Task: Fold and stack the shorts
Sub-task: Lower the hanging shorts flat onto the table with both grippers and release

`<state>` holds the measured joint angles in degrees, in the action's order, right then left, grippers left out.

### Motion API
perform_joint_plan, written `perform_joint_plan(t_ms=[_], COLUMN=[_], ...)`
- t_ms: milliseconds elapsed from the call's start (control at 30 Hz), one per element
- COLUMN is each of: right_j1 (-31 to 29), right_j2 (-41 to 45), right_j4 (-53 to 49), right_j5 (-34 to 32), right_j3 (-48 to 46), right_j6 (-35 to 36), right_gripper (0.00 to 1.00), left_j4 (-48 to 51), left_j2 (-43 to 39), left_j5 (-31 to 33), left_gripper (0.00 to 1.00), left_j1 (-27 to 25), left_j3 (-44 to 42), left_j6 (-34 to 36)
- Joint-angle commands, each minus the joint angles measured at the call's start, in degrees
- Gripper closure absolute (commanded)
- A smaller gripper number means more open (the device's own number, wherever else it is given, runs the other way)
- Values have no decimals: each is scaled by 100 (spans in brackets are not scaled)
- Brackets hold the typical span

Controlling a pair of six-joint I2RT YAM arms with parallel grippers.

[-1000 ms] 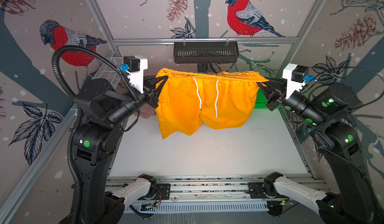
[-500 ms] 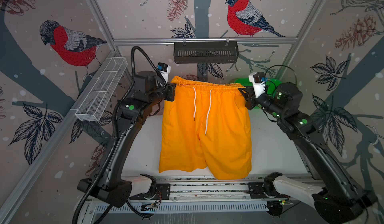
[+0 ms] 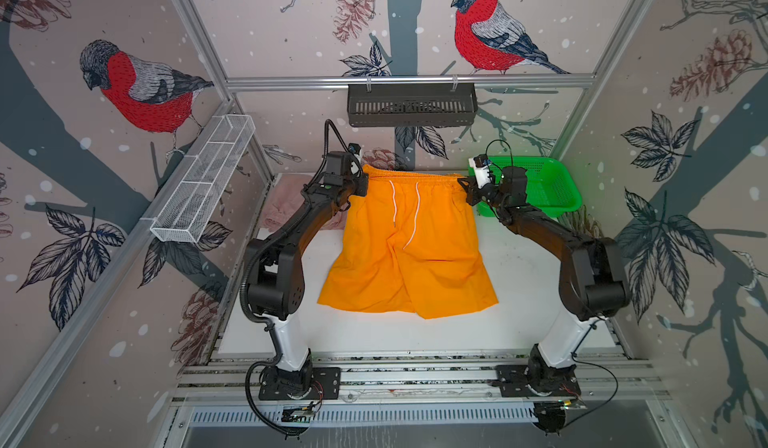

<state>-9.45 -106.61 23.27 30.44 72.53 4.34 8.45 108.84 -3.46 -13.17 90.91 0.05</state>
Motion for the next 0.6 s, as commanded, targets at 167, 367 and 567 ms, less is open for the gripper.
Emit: perform_joint_plan(t_ms=[167,367,567], right_j1=[-3,-147,-320], right_j2=[-1612,-1901,-710], right_j4=[-379,-730,-736], right_j5=[-12,-72,-277], right_j3=[1904,2508,1217], right_j6=[-12,-245,-961], right_gripper=[70,33,33], left_j4=[-497,512,1121], left_j2=[1146,1706,1157], left_j5=[868,878,472], left_gripper=[39,2,2], left_j1=[310,324,324], left_j3=[1037,2166,1789], left_j6=[273,190,-246])
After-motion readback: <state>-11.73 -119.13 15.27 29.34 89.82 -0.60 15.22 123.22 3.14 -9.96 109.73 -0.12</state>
